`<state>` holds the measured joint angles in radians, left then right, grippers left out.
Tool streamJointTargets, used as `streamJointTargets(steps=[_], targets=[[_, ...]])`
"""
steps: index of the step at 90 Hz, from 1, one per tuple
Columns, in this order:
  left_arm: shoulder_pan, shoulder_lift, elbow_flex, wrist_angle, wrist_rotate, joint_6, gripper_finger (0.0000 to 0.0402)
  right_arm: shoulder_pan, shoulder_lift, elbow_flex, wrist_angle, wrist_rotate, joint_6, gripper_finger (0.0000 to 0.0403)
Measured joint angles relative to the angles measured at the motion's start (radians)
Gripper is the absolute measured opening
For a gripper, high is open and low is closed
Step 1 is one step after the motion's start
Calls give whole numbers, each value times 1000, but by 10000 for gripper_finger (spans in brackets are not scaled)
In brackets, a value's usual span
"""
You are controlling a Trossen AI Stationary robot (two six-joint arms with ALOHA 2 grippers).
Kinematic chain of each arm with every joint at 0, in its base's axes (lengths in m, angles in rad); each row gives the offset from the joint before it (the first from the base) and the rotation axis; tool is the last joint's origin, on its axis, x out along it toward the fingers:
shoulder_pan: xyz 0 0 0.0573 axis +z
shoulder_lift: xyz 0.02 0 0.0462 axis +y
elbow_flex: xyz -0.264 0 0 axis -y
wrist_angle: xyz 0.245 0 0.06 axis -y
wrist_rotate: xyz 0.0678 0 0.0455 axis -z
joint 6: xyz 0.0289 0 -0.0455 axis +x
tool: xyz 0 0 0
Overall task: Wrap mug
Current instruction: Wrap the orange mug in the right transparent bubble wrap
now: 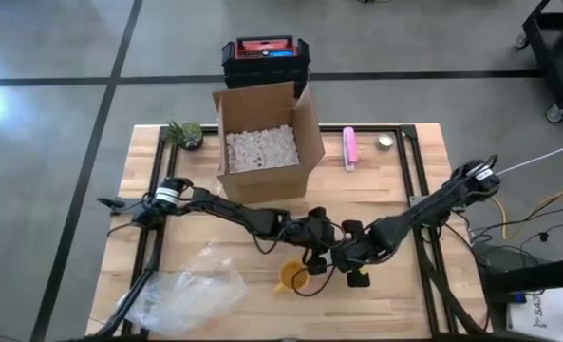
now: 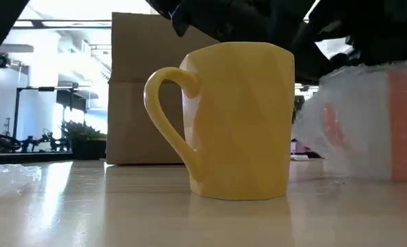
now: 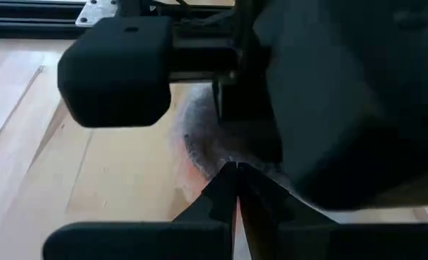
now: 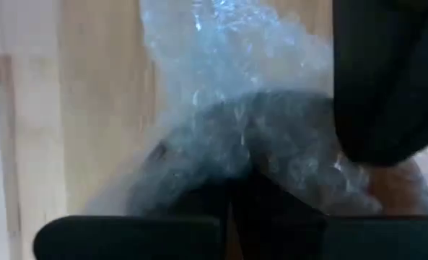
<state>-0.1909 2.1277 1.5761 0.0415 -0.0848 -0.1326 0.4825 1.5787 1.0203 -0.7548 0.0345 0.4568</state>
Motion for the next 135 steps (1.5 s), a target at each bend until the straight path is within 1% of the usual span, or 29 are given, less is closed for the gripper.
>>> streamJointTargets(steps=[18, 30, 42, 71, 74, 84, 87, 98, 111, 124, 135], targets=[[0, 0, 0, -5, 1, 3, 0, 0, 52, -6, 12, 4, -10, 0], [-1, 0, 0, -7, 1, 4, 0, 0, 54, -6, 14, 6, -26, 0], [0, 0, 0, 1, 0, -1, 0, 1, -1, -11, 7, 10, -15, 0], [1, 0, 0, -7, -4, -1, 0, 2, -205, 4, -35, 14, -10, 0], [1, 0, 0, -7, -4, 0, 0, 2, -222, 4, -44, 32, 0, 0], [1, 0, 0, -7, -4, 0, 0, 2, -239, 4, -52, 170, 48, 0], [0, 0, 0, -6, -4, 0, 0, 1, -239, 2, -49, 192, 53, 0], [0, 0, 0, -6, -3, 0, 0, 2, -199, -14, -35, 194, 55, 0], [0, 0, 0, -5, -3, 0, 0, 1, -105, -27, -28, 114, 47, 0], [0, 0, 0, -2, -1, 0, 0, 2, 7, -23, -17, 109, 27, 0], [0, 0, 0, -2, -1, 0, 0, 1, 55, -14, -22, 88, -10, 0]])
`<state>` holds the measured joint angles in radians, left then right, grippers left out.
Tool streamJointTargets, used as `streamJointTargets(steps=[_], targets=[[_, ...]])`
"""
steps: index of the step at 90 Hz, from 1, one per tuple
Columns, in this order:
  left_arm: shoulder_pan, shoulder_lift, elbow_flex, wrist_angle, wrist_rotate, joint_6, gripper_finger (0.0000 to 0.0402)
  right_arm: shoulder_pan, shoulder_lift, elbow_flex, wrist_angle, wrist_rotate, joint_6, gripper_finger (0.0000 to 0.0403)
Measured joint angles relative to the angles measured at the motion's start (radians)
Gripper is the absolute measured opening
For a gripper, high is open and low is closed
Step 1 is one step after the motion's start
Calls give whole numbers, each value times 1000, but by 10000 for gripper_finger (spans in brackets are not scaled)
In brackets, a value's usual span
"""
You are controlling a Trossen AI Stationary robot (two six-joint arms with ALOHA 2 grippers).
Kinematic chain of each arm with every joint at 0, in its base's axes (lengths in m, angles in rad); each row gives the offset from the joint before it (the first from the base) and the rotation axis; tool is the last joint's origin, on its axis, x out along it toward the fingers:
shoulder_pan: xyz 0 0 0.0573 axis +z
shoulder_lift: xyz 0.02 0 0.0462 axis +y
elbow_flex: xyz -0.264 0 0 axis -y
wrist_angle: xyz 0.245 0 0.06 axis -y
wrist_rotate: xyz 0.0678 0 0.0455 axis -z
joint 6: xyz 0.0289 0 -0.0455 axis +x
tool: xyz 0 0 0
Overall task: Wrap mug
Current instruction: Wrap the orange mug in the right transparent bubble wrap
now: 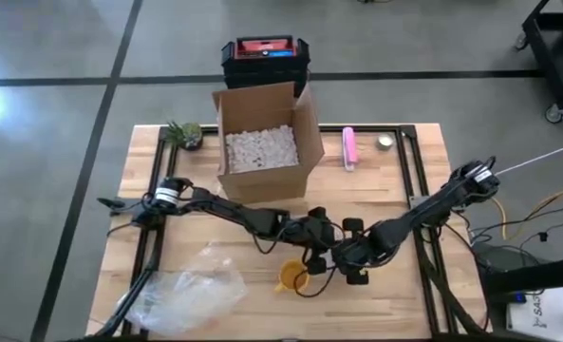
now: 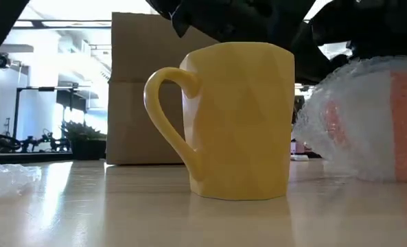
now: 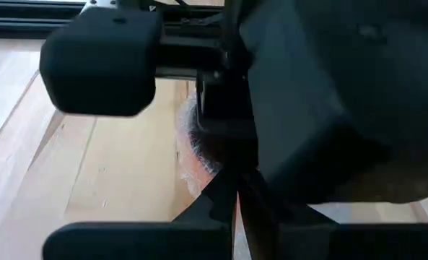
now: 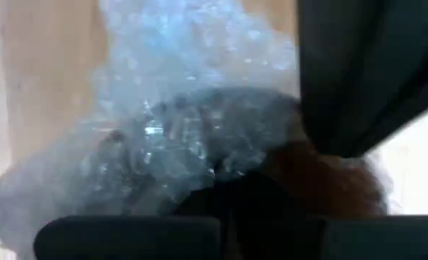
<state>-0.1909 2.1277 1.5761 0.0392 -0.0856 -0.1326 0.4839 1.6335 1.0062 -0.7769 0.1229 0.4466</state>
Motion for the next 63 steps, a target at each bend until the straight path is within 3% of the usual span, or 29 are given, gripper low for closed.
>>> streamJointTargets(steps=[17, 35, 63], targets=[[0, 0, 0, -2, -1, 1, 0, 0, -44, 42, -46, 0, -22, 0], [0, 0, -1, -4, 0, -1, 0, 2, -186, 84, -66, -11, -26, 0], [0, 1, 0, -4, -1, 0, 0, 2, -294, 67, -205, -3, 95, 0]])
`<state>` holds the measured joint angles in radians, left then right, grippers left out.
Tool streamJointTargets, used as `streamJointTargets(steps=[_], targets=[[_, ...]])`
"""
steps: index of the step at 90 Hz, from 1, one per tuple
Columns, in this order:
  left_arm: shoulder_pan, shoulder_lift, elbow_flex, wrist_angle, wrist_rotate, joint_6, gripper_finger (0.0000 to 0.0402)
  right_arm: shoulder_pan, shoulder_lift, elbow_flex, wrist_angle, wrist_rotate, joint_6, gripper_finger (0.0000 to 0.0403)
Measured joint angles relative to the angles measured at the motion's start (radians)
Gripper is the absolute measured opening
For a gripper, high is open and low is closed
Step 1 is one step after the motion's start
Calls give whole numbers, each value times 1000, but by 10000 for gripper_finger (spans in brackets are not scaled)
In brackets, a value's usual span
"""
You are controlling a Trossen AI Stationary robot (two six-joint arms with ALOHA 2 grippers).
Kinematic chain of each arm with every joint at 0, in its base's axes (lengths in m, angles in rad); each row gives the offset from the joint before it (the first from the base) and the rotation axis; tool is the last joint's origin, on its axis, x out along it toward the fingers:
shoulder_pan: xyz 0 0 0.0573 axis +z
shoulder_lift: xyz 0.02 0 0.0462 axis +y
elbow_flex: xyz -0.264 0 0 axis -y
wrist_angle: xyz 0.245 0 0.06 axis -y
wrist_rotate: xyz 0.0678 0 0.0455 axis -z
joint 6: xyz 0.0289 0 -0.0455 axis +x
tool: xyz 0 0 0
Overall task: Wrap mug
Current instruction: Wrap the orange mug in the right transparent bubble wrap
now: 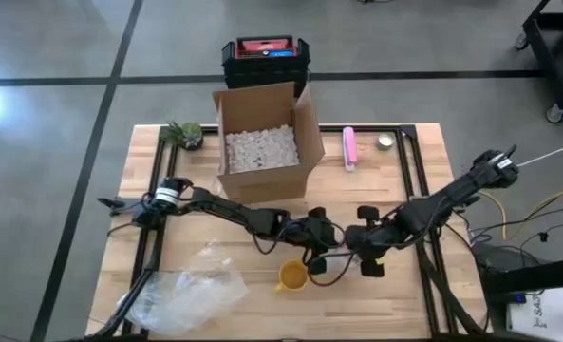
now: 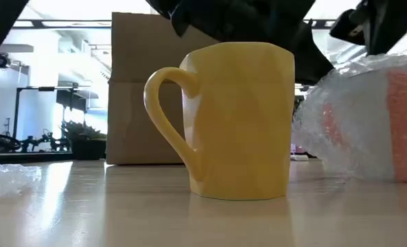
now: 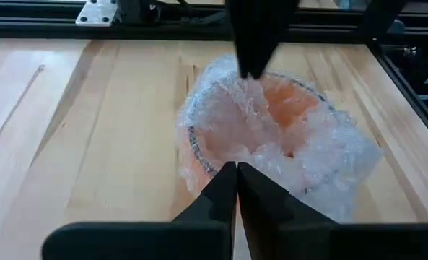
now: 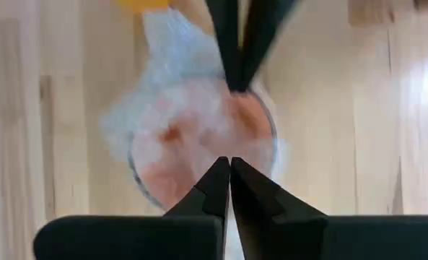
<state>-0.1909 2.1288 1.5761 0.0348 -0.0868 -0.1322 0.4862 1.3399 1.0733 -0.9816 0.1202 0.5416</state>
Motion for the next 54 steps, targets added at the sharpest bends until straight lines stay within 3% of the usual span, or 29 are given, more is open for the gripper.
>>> streamJointTargets(steps=[24, 54], targets=[[0, 0, 0, 4, 0, 0, 0, 0, 104, -45, 32, -59, -20, 0], [0, -1, 0, -1, 0, 0, 0, -1, 242, -46, 123, -61, -108, 0]])
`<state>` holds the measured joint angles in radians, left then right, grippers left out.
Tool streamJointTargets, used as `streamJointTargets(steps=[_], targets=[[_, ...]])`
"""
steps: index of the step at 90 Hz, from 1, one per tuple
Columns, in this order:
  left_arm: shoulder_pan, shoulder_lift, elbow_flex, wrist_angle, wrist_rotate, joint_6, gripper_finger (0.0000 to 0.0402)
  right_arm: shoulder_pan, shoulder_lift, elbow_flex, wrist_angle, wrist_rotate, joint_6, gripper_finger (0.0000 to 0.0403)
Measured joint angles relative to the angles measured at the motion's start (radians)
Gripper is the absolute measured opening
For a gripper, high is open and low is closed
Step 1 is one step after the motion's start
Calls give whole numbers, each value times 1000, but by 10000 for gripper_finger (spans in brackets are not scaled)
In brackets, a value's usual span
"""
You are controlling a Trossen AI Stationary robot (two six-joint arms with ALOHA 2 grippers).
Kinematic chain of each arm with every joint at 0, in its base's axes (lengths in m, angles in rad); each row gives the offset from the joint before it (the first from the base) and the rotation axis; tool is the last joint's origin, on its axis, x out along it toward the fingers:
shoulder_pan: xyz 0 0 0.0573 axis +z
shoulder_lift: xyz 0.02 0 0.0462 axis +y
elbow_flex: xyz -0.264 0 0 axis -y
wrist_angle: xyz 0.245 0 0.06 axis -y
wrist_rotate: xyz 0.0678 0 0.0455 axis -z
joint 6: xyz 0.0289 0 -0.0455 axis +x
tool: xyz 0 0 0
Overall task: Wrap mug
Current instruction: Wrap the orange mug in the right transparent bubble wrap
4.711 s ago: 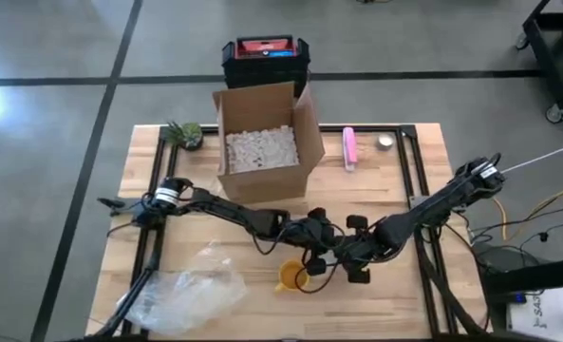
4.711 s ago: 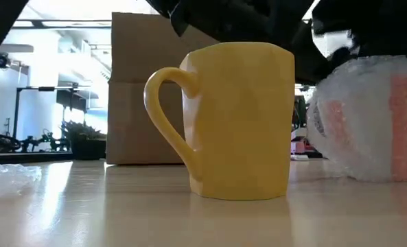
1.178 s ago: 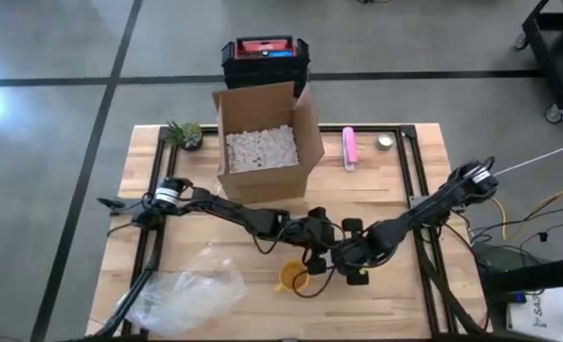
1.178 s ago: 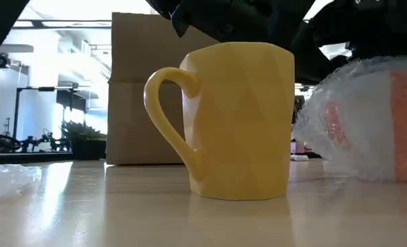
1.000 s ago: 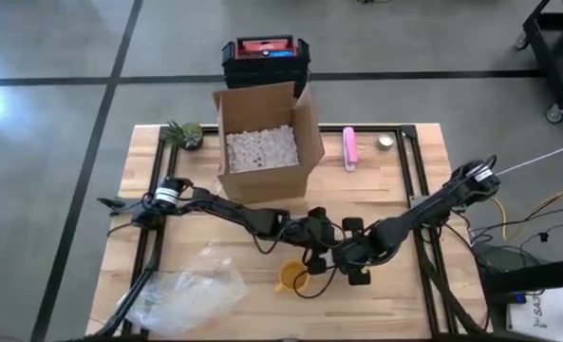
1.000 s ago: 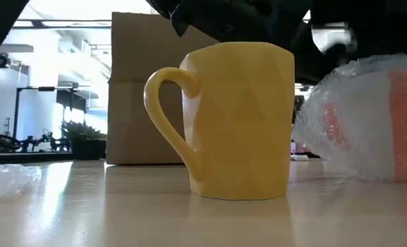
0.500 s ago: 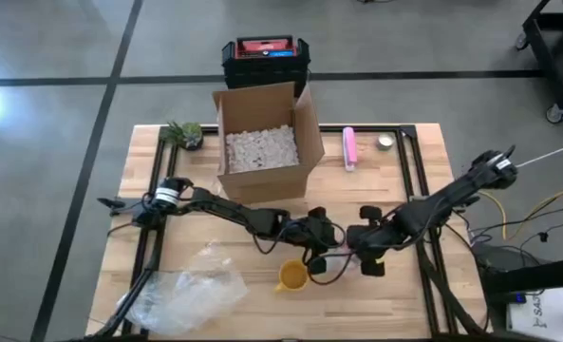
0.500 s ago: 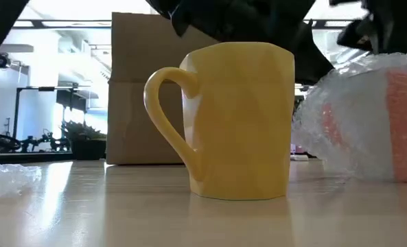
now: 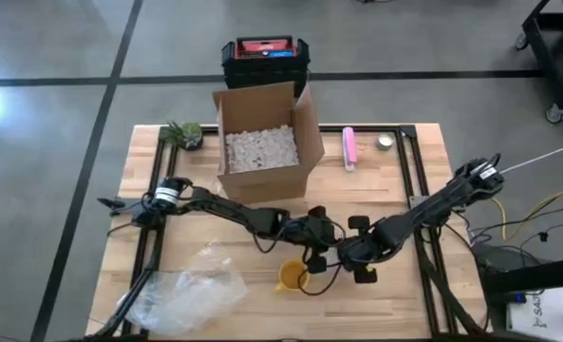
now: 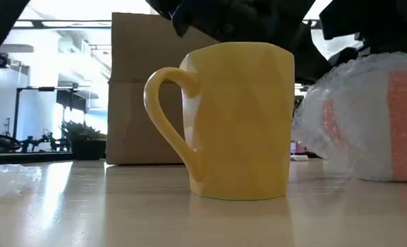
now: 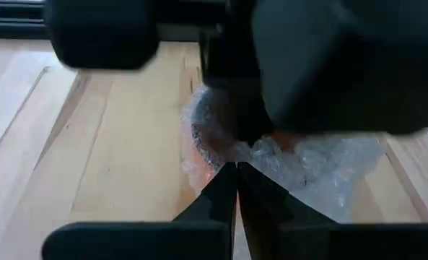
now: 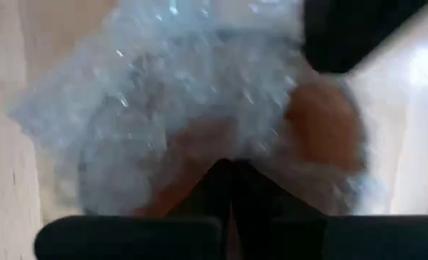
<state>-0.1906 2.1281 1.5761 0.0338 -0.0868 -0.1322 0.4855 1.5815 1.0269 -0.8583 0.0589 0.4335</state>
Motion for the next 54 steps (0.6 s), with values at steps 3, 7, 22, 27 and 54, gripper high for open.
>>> streamJointTargets(steps=[3, 7, 22, 27, 54], targets=[[0, 0, 0, 0, 0, 0, 0, -2, 6, 0, 13, -3, -1, 0], [-1, 0, 0, 0, 0, 0, 0, -2, 13, -1, 25, -6, -5, 0], [0, 0, 0, 1, 2, 0, 0, -2, 22, -2, 44, -7, -21, 0], [0, 0, 0, 1, 2, 0, 0, -2, 22, -4, 54, -7, -33, 0], [0, 0, 0, 2, 1, 0, 0, -2, -42, -9, 47, -3, -38, 0]])
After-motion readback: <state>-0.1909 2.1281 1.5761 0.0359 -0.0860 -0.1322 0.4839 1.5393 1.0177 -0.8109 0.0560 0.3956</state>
